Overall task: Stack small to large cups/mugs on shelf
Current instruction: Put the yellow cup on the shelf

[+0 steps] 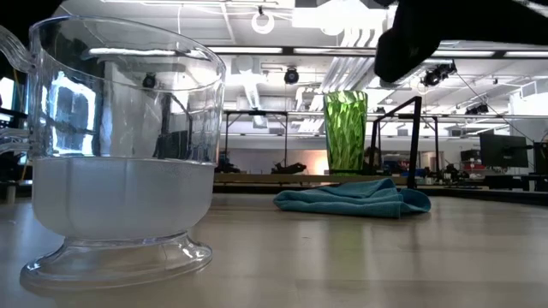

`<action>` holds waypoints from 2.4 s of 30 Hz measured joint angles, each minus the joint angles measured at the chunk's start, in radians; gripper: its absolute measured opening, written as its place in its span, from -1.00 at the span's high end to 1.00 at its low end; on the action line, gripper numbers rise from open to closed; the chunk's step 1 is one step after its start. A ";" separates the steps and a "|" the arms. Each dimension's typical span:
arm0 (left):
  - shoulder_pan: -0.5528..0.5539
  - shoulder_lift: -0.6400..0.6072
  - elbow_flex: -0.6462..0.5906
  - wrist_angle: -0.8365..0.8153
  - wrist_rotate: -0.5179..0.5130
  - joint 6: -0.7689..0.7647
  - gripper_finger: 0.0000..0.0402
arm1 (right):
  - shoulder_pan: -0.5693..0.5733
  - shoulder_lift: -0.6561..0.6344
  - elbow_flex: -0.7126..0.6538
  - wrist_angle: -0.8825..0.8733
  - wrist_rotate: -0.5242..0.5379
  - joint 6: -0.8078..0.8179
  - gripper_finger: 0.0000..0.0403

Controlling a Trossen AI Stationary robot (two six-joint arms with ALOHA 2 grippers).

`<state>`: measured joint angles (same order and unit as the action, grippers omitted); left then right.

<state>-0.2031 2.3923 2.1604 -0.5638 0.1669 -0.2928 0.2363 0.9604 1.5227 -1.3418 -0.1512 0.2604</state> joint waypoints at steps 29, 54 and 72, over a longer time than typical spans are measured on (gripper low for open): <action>0.038 -0.030 0.000 -0.254 0.374 -0.056 0.62 | 0.000 -0.008 0.000 -0.037 -0.001 0.001 0.41; 0.020 0.032 0.000 -0.059 0.320 -0.168 0.62 | 0.000 -0.009 0.000 -0.030 -0.019 0.055 0.41; 0.029 0.115 0.000 0.114 0.341 -0.247 0.62 | 0.000 -0.014 0.000 -0.029 -0.022 0.050 0.41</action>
<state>-0.1741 2.5076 2.1601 -0.4499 0.5074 -0.5400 0.2367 0.9466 1.5223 -1.3712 -0.1730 0.3099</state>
